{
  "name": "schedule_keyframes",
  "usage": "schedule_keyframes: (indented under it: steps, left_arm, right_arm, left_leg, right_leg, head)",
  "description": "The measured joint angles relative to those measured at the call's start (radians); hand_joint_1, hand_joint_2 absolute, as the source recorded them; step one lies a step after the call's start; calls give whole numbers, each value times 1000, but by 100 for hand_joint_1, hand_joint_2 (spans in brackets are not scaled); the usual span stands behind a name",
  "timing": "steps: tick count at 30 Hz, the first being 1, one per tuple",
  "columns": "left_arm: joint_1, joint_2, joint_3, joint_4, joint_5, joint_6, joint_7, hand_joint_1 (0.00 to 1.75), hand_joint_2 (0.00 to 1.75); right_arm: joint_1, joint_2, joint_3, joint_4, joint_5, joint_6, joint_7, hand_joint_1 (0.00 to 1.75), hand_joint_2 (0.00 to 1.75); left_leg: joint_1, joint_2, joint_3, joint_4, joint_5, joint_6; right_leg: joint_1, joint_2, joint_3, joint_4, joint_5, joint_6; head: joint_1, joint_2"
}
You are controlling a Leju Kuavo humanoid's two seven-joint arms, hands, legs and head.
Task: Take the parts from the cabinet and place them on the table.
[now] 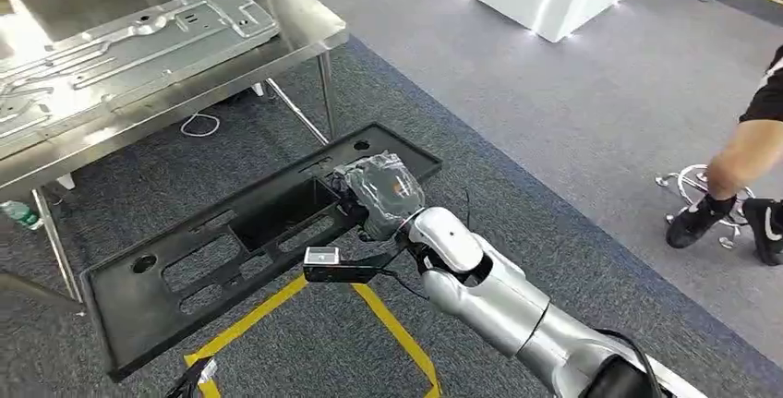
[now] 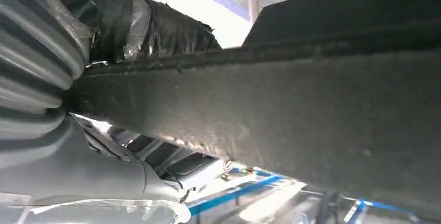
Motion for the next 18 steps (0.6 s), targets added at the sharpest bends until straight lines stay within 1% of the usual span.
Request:
schedule_keyframes:
  steps: [1, 2, 3, 4, 5, 6, 7, 8, 9, 10, 11, 12, 13, 14, 15, 16, 17, 18]
  left_arm:
    - [1, -2, 0, 0, -2, -6, -3, 0, 175]
    - [-2, 0, 0, 0, -2, -13, -5, 0, 175]
    - [0, 4, 0, 0, -3, -16, -7, 0, 175]
    - [7, 5, 0, 0, -5, -21, -7, 0, 175]
    - [13, 6, 0, 0, -5, -21, -8, 0, 175]
    - [19, 8, 0, 0, -5, -22, -8, 0, 175]
    - [20, 9, 0, 0, -5, -24, -8, 0, 175]
    - [14, 10, 0, 0, -5, -25, -9, 0, 175]
    - [9, 10, 0, 0, -5, -25, -10, 0, 175]
    - [7, 10, 0, 0, -5, -25, -10, 0, 175]
    - [8, 10, 0, 0, -5, -25, -10, 0, 175]
    - [9, 10, 0, 0, -5, -25, -10, 0, 175]
    - [11, 12, 0, 0, -7, -22, -10, 0, 175]
    - [12, 16, 0, 0, -7, -20, -10, 0, 175]
    - [12, 19, 0, 0, -7, -18, -9, 0, 175]
    - [10, 19, 0, 0, -7, -18, -5, 0, 175]
    - [9, 24, 0, 0, -7, -20, -2, 0, 175]
    - [11, 25, 0, 0, -7, -24, 3, 0, 175]
  right_arm:
    - [-5, -10, 0, 2, 4, -1, 2, 175, 175]
    - [-8, -17, 0, 2, 7, -3, 4, 175, 175]
    - [-9, -25, 0, 3, 11, -4, 7, 175, 175]
    - [-11, -29, 1, 3, 15, -4, 9, 175, 175]
    - [-15, -33, 1, 2, 17, -4, 10, 175, 175]
    - [-18, -34, 1, 2, 17, -5, 10, 175, 175]
    - [-20, -34, 1, 2, 17, -6, 11, 175, 175]
    - [-24, -37, 1, 2, 17, -9, 9, 175, 175]
    - [-25, -40, 1, 2, 17, -10, 9, 175, 175]
    - [-24, -43, 1, 3, 17, -10, 10, 175, 175]
    - [-23, -45, 3, 3, 18, -10, 10, 175, 175]
    - [-23, -47, 4, 3, 20, -10, 12, 175, 175]
    - [-24, -48, 4, 3, 20, -11, 16, 175, 175]
    - [-27, -50, 4, 3, 20, -11, 19, 175, 175]
    - [-31, -51, 4, 3, 20, -12, 22, 175, 175]
    - [-37, -55, 3, 3, 20, -13, 25, 175, 175]
    - [-44, -59, 1, 3, 20, -14, 28, 175, 175]
    - [-50, -61, -1, 3, 19, -15, 29, 175, 175]
  left_leg:
    - [4, -8, -7, 1, 1, -4]
    - [4, -20, -17, 8, 3, -11]
    - [13, -34, -22, 0, 8, -19]
    - [18, -50, -21, -7, 10, -30]
    - [16, -63, -21, -10, 14, -38]
    - [16, -37, -24, -3, 11, -37]
    - [8, 37, -33, 25, -7, -42]
    - [9, 78, -63, 90, -44, -49]
    - [11, 94, -101, 166, -78, -54]
    - [12, 101, -141, 244, -107, -58]
    - [14, 102, -168, 294, -117, -62]
    - [16, 103, -167, 289, -105, -64]
    - [18, 106, -136, 230, -68, -66]
    - [18, 116, -87, 147, -28, -65]
    - [17, 144, -30, 48, 8, -64]
    - [7, 187, -9, 3, -6, -56]
    - [5, 177, -4, -2, 2, -43]
    - [4, 161, -8, 2, 1, -34]
  right_leg:
    - [-7, 65, 11, -24, -12, -7]
    - [-8, 76, 11, -50, -8, -5]
    - [1, 56, 11, -46, -8, -3]
    - [6, 48, 14, -49, -10, -7]
    - [5, 34, 24, -59, -4, -12]
    - [-8, 19, 33, -74, 3, -15]
    - [-6, 6, 43, -81, 5, -22]
    - [-3, -12, 48, -82, 5, -24]
    - [-1, -30, 51, -81, 2, -26]
    - [0, -49, 52, -79, -2, -26]
    - [0, -67, 52, -77, -6, -25]
    - [-1, -80, 53, -76, -8, -24]
    - [-1, -96, 54, -73, -12, -21]
    - [-1, -109, 57, -70, -17, -17]
    - [-2, -121, 61, -67, -23, -12]
    - [5, -131, 63, -66, -28, -5]
    - [11, -138, 63, -64, -32, 1]
    - [11, -145, 66, -67, -33, 5]
  head:
    - [-1, 0]
    - [0, 0]
    - [2, 0]
    - [2, 0]
    - [2, 0]
    - [1, 0]
    - [-2, 0]
    - [0, 0]
    - [-1, 0]
    - [0, 0]
    - [-2, 0]
    - [-1, 0]
    - [-1, 0]
    - [-1, 0]
    - [-1, 0]
    - [-1, 0]
    - [2, 0]
    - [2, 0]
